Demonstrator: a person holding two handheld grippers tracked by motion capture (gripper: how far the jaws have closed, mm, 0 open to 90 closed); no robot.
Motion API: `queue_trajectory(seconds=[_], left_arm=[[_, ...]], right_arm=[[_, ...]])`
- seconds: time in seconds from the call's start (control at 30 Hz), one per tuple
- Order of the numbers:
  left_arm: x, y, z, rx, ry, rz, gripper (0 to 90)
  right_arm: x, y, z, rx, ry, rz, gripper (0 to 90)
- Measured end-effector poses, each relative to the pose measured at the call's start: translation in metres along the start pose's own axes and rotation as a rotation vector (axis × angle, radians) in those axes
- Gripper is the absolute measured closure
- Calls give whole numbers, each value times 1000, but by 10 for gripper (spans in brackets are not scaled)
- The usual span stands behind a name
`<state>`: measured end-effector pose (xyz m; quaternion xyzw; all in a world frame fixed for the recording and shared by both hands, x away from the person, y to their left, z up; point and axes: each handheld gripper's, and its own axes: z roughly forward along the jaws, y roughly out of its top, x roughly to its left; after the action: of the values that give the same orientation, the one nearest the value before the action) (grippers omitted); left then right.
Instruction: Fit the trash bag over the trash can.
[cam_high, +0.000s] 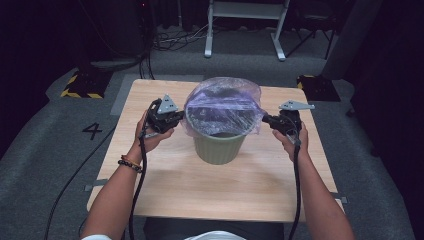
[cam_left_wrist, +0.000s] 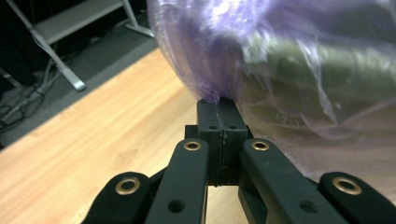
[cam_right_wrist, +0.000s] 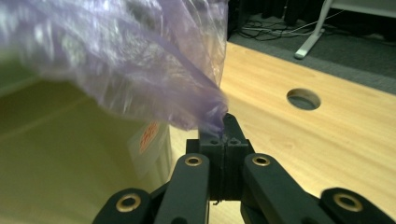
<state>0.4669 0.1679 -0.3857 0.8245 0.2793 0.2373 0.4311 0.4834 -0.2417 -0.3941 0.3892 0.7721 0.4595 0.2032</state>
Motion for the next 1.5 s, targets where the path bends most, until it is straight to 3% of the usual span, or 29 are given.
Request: queue_trajectory(seconds=[0.1,0.17,0.27,0.37,0.47,0.5,0.6,0.67,0.77,0.87,0.93,1.03,1.13,1.2,1.37,1.43,1.5], left_arm=[[0,-1,-3,-6,10,-27,871],[-1,-1,-7,-13,40,-56,617],[-4,-2,-23,-78,64,-48,453],[-9,-5,-40,-135,47,-39,304],[-22,-6,-56,-155,41,12,251],[-26,-6,-59,-167,19,21,219],[-46,-7,-71,-210,1,96,222],[-59,-5,-76,-202,-11,143,201],[-70,-6,-82,-229,-47,152,192],[-82,-6,-80,-233,-79,184,192],[-88,-4,-74,-213,-60,210,192],[-88,-2,-65,-203,-82,200,205],[-88,0,-56,-197,-72,207,275],[-88,1,-53,-193,-40,202,343],[-87,0,-53,-176,22,231,657],[-85,0,-53,-162,37,244,766],[-84,-1,-53,-155,14,249,859]], right_arm=[[3,-4,-2,-6,22,0,900],[6,-4,-4,-3,27,-31,891],[9,-4,-12,-17,20,-65,852],[10,-3,-23,-46,18,-79,845],[11,-2,-31,-60,24,-91,867],[12,-1,-33,-63,21,-98,869],[14,-1,-37,-68,36,-118,886],[15,-2,-39,-73,50,-119,896],[20,-3,-42,-78,59,-138,897],[22,-2,-44,-87,64,-136,891],[22,-2,-46,-91,64,-143,867],[24,0,-50,-111,64,-153,783],[25,1,-55,-127,48,-163,639],[25,0,-58,-134,46,-162,592],[28,-3,-64,-150,57,-188,472],[30,-3,-67,-164,75,-196,439],[33,-4,-70,-173,90,-210,415]])
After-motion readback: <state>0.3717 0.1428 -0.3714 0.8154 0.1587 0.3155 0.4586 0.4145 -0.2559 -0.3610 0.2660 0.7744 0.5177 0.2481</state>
